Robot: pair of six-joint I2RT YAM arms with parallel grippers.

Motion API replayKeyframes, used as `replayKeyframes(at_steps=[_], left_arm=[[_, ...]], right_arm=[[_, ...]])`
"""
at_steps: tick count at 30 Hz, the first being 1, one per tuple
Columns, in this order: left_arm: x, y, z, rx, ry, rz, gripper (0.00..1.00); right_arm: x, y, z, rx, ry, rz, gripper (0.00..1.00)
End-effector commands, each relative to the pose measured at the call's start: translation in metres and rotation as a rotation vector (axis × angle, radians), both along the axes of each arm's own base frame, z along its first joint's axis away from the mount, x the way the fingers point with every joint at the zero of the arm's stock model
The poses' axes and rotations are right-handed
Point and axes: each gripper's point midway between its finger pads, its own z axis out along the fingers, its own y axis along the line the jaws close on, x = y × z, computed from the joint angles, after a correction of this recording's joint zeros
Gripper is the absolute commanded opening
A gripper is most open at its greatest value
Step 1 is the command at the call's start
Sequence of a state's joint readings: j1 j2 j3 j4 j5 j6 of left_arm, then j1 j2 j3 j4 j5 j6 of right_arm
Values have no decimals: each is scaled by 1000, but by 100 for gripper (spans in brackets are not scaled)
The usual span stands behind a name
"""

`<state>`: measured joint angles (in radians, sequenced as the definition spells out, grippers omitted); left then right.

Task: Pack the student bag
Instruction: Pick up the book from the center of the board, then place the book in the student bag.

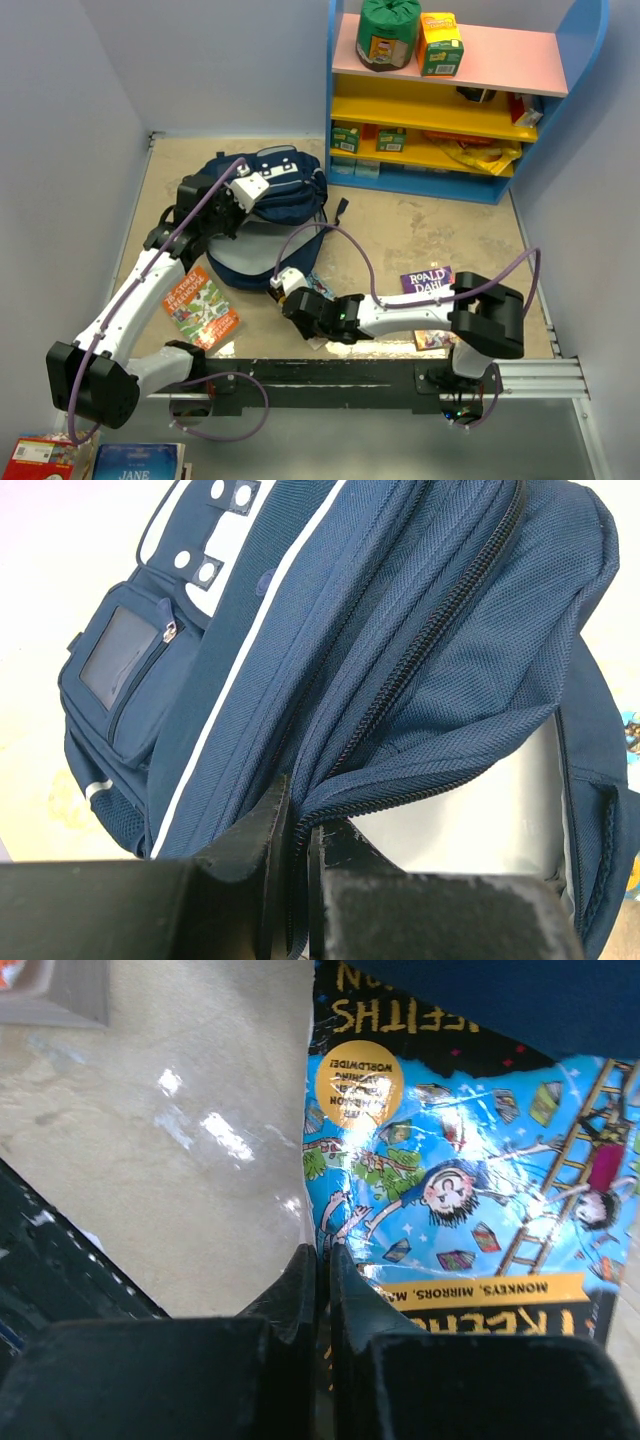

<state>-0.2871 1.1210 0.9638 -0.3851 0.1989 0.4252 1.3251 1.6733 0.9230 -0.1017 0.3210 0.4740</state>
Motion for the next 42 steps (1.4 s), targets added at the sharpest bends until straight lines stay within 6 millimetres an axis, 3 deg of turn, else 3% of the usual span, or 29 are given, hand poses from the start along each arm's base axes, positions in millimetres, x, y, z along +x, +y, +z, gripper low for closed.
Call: replayKeyframes(at_steps=[1,2,3,10,20,25,27,30,33,36,37,42], left_arm=[[12,1,63,-91,-165,35,0],[12,1,63,-92,-164,36,0],[12,1,62,-94,-163,36,0],[16,-4,55,-107,-133,30,0],[12,-4,53,-108,-130,21,0],[11,-5,49,-110,-119,17,0],[10,-5,49,-112,-118,16,0],[8,-5,50,-113,-121,13,0],[6,-6,53,-125,-122,9,0],[2,-7,54,-135,-118,5,0],[1,-7,55,-138,-116,4,0],[-2,-5,63,-146,-130,4,0]], right_arm=[[3,-31,53,-47,-73,-61,0],[3,-30,70,-15,-94,-63,0],[5,-32,101,37,-130,-73,0],[-6,-42,194,166,-251,-22,0],[2,-49,293,276,-412,42,0],[6,-42,343,364,-512,73,0],[7,-33,348,387,-538,89,0],[15,-12,334,364,-578,96,0],[35,8,319,346,-624,112,0],[65,14,309,365,-654,80,0],[75,20,294,339,-644,89,0],[85,32,241,243,-627,120,0]])
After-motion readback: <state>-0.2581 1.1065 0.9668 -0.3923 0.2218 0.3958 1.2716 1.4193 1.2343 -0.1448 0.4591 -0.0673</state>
